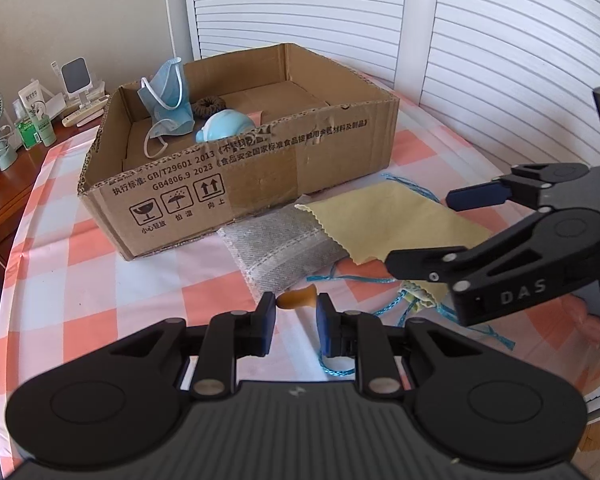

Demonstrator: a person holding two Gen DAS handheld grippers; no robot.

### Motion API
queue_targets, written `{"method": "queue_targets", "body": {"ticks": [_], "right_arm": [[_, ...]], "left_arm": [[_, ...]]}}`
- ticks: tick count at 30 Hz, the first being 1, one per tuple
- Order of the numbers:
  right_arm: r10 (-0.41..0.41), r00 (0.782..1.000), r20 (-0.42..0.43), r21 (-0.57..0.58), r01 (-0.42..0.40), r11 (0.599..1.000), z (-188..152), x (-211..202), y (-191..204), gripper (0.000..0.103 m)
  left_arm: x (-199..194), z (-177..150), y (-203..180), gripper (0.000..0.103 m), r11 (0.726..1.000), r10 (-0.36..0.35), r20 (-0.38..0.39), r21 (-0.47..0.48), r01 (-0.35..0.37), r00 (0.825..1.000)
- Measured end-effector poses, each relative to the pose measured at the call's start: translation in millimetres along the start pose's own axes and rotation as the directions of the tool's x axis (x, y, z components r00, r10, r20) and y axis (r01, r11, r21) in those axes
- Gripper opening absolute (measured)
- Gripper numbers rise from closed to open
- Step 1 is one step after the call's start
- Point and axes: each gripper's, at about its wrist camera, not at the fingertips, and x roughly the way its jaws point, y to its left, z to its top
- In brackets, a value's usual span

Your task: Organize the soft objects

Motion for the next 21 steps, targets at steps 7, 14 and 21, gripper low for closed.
{"method": "queue_targets", "body": {"ticks": [7,14,21], "right_arm": [[-0.099,0.995,-0.025,-0.086,0.096,0.992,1,6,15,0.069],[-0.15,0.989,-0.013,-0.112,0.147,0.983,6,-1,20,0.045],[-0.167,0.986,0.012,-0.128,0.168,0.978,15,-14,24,0.023]], "left_arm": [[0,0,9,0.02,1.0,-0.019,0.005,0.024,0.019,1.0],[0,0,14,0.02,0.998,-0.038,0.011,0.049,0.037,0.999],[-4,2,19,0.02,0.997,-0.046,0.027,0.067,0.044,0.999]]}}
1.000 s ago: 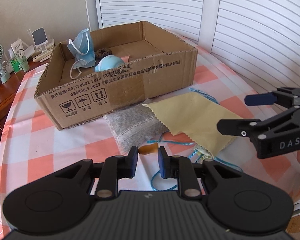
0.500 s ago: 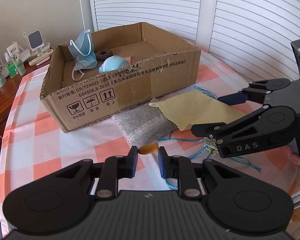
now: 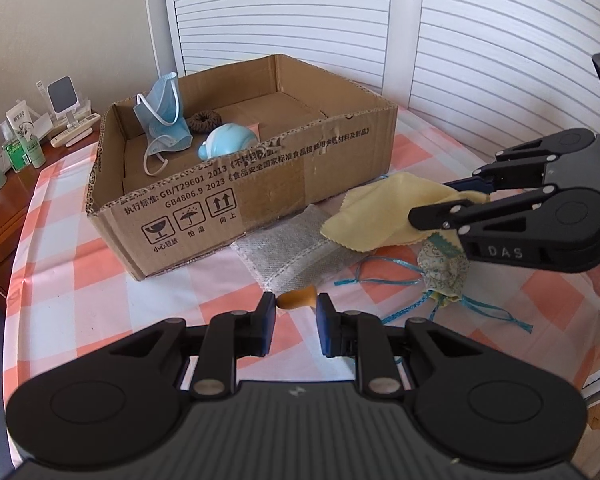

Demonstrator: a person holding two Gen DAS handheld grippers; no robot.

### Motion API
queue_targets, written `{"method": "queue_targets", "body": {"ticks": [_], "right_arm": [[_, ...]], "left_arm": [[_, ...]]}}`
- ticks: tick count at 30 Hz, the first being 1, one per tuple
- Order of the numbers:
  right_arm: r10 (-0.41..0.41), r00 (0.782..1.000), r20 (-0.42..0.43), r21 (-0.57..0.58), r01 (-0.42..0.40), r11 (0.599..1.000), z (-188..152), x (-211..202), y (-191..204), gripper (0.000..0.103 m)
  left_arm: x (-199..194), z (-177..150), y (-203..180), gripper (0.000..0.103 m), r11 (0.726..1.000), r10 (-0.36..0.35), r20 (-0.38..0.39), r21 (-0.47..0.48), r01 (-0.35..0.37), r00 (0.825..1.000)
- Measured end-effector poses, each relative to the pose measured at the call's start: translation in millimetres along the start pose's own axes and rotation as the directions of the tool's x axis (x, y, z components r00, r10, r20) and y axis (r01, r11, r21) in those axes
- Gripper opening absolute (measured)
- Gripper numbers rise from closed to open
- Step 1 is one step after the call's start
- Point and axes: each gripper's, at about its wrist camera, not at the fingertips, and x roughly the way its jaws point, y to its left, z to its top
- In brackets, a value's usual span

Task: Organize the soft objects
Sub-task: 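Close right tool on the yellow cloth and lift it, then carry the yellow cloth into the box and open right tool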

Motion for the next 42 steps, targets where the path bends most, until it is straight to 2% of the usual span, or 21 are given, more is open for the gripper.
{"method": "queue_targets", "body": {"ticks": [2,7,16,24,30,34,40,41,42], "right_arm": [[0.001,1.0,-0.002,-0.004,-0.001,1.0,1,-2,1,0.023],[-0.007,1.0,0.009,-0.01,0.008,1.0,1,-10,5,0.015],[-0.01,0.998,0.056,-0.042,0.012,0.999,12,-35,4,0.013],[-0.013,0.993,0.117,-0.072,0.021,0.997,35,-61,-4,0.013],[-0.011,0.984,0.18,-0.085,0.027,0.996,66,-66,-9,0.013],[-0.015,0.976,0.217,-0.078,0.032,0.996,94,-54,-13,0.013],[0.015,0.978,0.206,-0.029,-0.009,1.0,137,-8,-21,0.014],[0.017,0.981,0.195,-0.025,-0.013,1.0,142,2,-23,0.015],[0.034,0.983,0.178,-0.022,-0.03,0.999,145,12,-26,0.022]], "left_arm": [[-2,0,0,0.02,1.0,-0.001,0.004,0.006,0.001,1.0],[-7,-1,0,0.02,1.0,-0.001,0.018,0.02,0.001,1.0],[-20,1,1,0.02,0.999,-0.002,0.031,0.044,0.001,1.0],[-35,10,5,0.02,0.998,0.0,0.054,0.068,-0.004,0.999],[-44,21,10,0.02,0.997,-0.008,0.062,0.081,0.003,0.998],[-47,33,15,0.02,0.996,0.001,0.076,0.087,-0.007,0.997],[-45,54,21,0.02,0.995,0.028,0.107,0.091,-0.038,0.994],[-43,57,22,0.02,0.995,0.031,0.108,0.088,-0.041,0.994],[-41,61,25,0.02,0.995,0.035,0.107,0.086,-0.044,0.994]]}}
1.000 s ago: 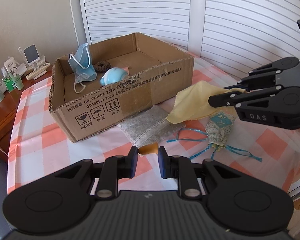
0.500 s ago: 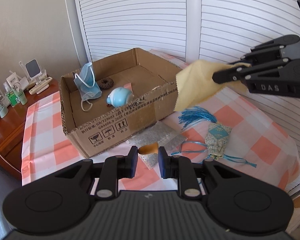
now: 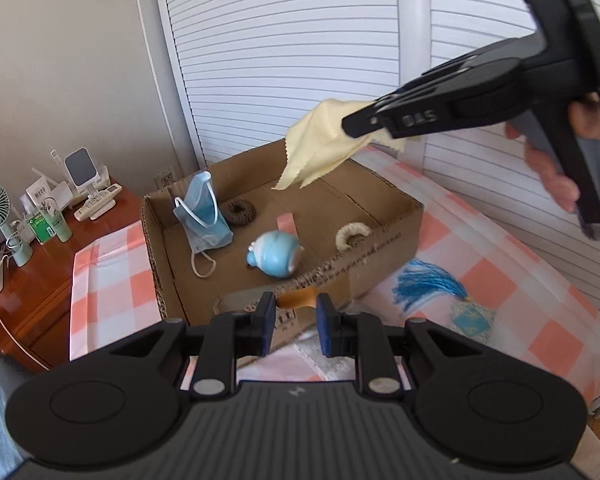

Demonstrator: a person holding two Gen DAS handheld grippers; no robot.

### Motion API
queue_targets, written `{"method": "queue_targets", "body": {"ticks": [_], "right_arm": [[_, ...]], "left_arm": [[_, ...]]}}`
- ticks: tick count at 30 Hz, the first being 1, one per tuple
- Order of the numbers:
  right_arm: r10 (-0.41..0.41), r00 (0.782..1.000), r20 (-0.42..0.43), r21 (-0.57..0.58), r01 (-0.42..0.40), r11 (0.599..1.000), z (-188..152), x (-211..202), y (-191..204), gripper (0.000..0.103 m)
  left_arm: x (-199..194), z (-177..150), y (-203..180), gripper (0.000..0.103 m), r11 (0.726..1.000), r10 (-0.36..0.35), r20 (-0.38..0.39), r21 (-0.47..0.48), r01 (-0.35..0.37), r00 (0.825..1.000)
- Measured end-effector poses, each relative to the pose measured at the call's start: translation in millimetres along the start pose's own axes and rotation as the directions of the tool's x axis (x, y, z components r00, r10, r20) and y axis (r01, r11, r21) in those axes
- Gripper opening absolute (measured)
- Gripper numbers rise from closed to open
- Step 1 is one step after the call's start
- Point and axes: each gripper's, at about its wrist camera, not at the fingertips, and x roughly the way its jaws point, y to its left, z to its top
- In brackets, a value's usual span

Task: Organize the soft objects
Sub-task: 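Carry the yellow cloth into the box and open right tool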

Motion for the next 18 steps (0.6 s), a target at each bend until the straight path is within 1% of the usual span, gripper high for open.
{"method": "queue_targets", "body": {"ticks": [1,2,4,5,6,7,8,10,12,18], "right_arm": [[0.013,1.0,-0.016,0.008,-0.013,1.0,0,9,-3,0.032],[0.015,0.999,-0.034,0.017,-0.015,1.0,-1,19,-5,0.038],[0.016,0.998,-0.058,0.031,-0.014,0.999,-6,31,-9,0.069],[0.012,0.998,-0.056,0.041,-0.01,0.999,-11,33,-11,0.075],[0.013,0.998,-0.056,0.052,-0.011,0.999,-16,34,-13,0.087],[0.018,0.998,-0.06,0.065,-0.014,0.998,-21,35,-15,0.093],[0.018,0.998,-0.062,0.076,-0.014,0.997,-26,34,-17,0.094],[0.01,0.998,-0.069,0.081,-0.004,0.997,-34,30,-18,0.1],[-0.004,0.998,-0.069,0.077,0.009,0.997,-41,22,-18,0.103],[-0.019,0.998,-0.068,0.053,0.023,0.998,-51,2,-14,0.103]], "left_arm": [[3,3,2,0.02,1.0,0.003,-0.002,-0.001,-0.003,1.0],[6,5,3,0.02,1.0,0.008,-0.004,-0.003,-0.008,1.0],[14,10,7,0.02,1.0,0.015,-0.008,-0.007,-0.015,1.0],[18,13,9,0.02,1.0,0.018,-0.011,-0.01,-0.018,1.0],[23,15,11,0.02,1.0,0.022,-0.014,-0.014,-0.022,1.0],[27,17,12,0.02,1.0,0.024,-0.018,-0.014,-0.024,1.0],[32,19,14,0.02,1.0,0.027,-0.022,-0.014,-0.027,0.999],[40,24,18,0.02,0.999,0.029,-0.029,-0.016,-0.03,0.999],[49,31,22,0.02,0.999,0.033,-0.033,-0.021,-0.034,0.999],[72,64,29,0.02,0.999,0.043,-0.007,0.002,-0.043,0.999]]}}
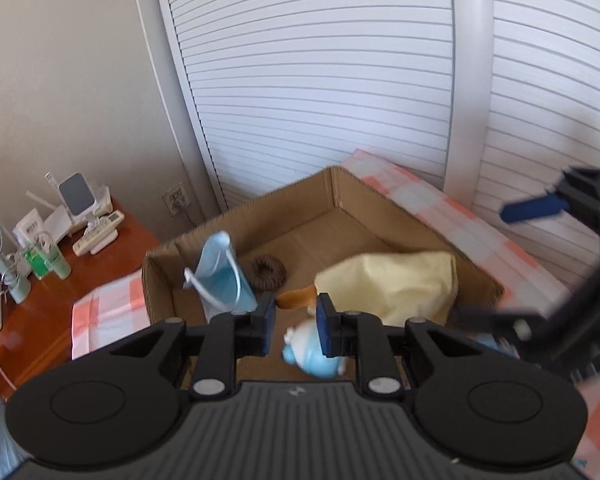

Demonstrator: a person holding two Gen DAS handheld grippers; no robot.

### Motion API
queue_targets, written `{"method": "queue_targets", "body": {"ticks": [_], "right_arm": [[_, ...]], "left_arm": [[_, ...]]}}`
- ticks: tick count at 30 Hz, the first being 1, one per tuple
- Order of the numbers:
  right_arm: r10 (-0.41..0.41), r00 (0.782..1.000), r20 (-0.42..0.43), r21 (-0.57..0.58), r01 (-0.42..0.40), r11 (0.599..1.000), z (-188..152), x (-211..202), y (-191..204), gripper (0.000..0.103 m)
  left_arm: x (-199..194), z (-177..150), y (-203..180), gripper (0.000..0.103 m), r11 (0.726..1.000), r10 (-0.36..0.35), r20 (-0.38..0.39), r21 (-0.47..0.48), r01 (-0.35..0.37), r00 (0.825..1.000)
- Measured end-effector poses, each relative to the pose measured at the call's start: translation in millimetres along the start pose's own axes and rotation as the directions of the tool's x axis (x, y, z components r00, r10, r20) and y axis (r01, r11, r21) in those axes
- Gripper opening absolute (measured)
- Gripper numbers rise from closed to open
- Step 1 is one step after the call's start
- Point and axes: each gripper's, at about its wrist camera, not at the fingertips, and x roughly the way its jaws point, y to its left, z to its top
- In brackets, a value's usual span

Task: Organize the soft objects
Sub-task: 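Carry the yellow cloth into the box and open right tool, then move right tool to the blue-tasselled floral sachet while left tool approaches the grey sachet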

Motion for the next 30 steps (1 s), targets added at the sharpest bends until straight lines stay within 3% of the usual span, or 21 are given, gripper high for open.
{"method": "queue_targets", "body": {"ticks": [6,7,8,10,12,14,18,30], "right_arm": [[-0.02,0.999,-0.032,-0.001,0.02,1.0,-14,-2,-5,0.103],[-0.032,0.999,-0.036,-0.003,0.032,0.999,-17,-4,-7,0.103],[-0.041,0.998,-0.039,-0.003,0.041,0.999,-20,-6,-8,0.103],[-0.038,0.998,-0.044,0.012,0.039,0.999,-26,-9,-12,0.103],[-0.032,0.998,-0.047,0.033,0.033,0.999,-31,-11,-15,0.103],[-0.034,0.998,-0.053,0.048,0.036,0.998,-37,-13,-16,0.103],[-0.024,0.999,-0.046,0.078,0.028,0.997,-44,-23,-12,0.103],[0.017,1.0,-0.022,0.135,-0.013,0.991,-65,-59,9,0.103]], "left_arm": [[37,40,3,0.023,1.0,-0.01,-0.005,0.002,0.01,1.0],[43,46,3,0.033,1.0,-0.007,-0.004,0.005,0.007,1.0],[48,51,3,0.062,1.0,-0.007,-0.001,0.005,0.007,1.0],[56,60,3,0.103,1.0,-0.021,-0.005,0.014,0.021,1.0],[61,63,2,0.102,0.998,-0.055,-0.015,0.014,0.055,0.998],[57,61,-1,0.102,0.999,-0.032,0.01,0.008,0.032,0.999],[48,52,-7,0.102,1.0,-0.018,-0.023,0.022,0.019,1.0],[-16,11,-24,0.102,0.998,0.009,-0.031,0.061,-0.008,0.999]]}}
